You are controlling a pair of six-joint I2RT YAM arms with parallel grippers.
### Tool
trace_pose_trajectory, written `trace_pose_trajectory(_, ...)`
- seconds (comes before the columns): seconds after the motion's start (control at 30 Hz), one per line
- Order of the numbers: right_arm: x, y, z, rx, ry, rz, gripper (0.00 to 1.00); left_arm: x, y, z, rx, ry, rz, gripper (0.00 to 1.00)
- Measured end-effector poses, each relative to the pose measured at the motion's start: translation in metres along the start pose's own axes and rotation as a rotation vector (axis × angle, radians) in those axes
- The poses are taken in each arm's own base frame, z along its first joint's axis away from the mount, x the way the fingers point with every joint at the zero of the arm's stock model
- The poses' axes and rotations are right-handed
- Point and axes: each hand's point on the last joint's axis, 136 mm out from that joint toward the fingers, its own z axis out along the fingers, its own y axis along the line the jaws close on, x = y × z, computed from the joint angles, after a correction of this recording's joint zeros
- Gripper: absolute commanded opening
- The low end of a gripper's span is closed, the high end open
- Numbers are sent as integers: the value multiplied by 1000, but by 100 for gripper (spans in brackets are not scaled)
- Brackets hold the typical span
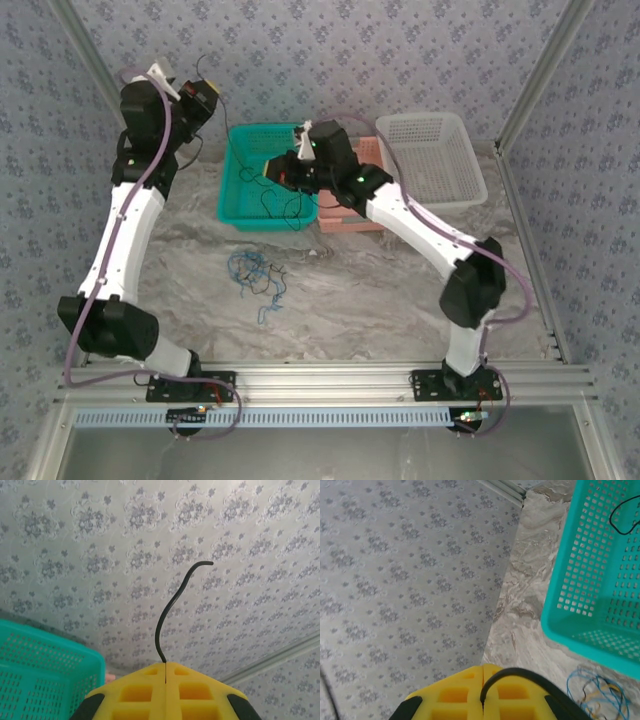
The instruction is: Untangle the cables
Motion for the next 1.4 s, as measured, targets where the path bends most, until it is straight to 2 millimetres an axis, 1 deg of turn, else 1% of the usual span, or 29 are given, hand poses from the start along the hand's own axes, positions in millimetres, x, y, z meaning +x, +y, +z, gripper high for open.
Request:
trace_pose_trajectory(0.07,-4,-18,20,13,18,38,0,-3,6,10,2,-11,2,0)
trace_pose_trajectory(0.17,-3,-53,49,43,50,102,0,2,22,29,-10,-1,1,0)
trace_pose_trajectory(0.23,1,-79,67,76,71,142,0,12,37,45,-26,21,-6,0)
trace_pose_trajectory(0.33,8,-114,86,119,95,194,0,32,65,70,-54,68,-20,0)
trace_pose_trajectory(0.4,9,-132,93,141,106,223,0,48,86,85,-82,103,-33,0)
trace_pose_trajectory(0.43,7,-138,96,146,105,232,0,56,98,92,-98,122,-40,0)
trace_pose_trajectory(0.53,-10,-140,103,140,90,237,0,75,123,106,-138,160,-55,0)
trace_pose_trajectory(0.6,-26,-133,106,119,70,228,0,82,132,110,-153,174,-61,0)
trace_pose_trajectory(0.63,-34,-128,107,107,57,221,2,84,135,112,-156,178,-62,0)
trace_pose_trajectory(0.67,-41,-124,107,93,47,215,8,85,136,114,-156,182,-59,0)
trace_pose_trajectory(0.73,-47,-119,107,82,37,206,20,87,138,119,-154,185,-50,0)
trace_pose_trajectory(0.83,-43,-123,107,105,49,198,39,95,139,126,-149,201,-30,0)
trace_pose_trajectory(0.9,-38,-129,107,133,53,188,50,104,141,133,-151,221,-13,0)
trace_pose_trajectory(0.97,-29,-137,104,181,62,172,58,117,146,142,-158,246,2,0)
trace_pose_trajectory(1.03,-22,-142,96,230,63,162,61,131,155,149,-177,275,8,0)
trace_pose_trajectory(1.1,-17,-143,83,279,59,145,63,146,168,155,-207,307,14,0)
trace_pose_trajectory(1.17,-18,-135,63,314,39,122,65,160,185,158,-247,340,18,0)
trace_pose_trajectory(1.27,-26,-118,30,345,-18,83,67,171,204,160,-303,370,24,0)
trace_pose_trajectory(1.37,-37,-99,-2,355,-78,50,68,176,216,157,-348,386,32,0)
trace_pose_trajectory(1.4,-39,-95,-9,356,-94,40,68,176,217,157,-358,387,35,0)
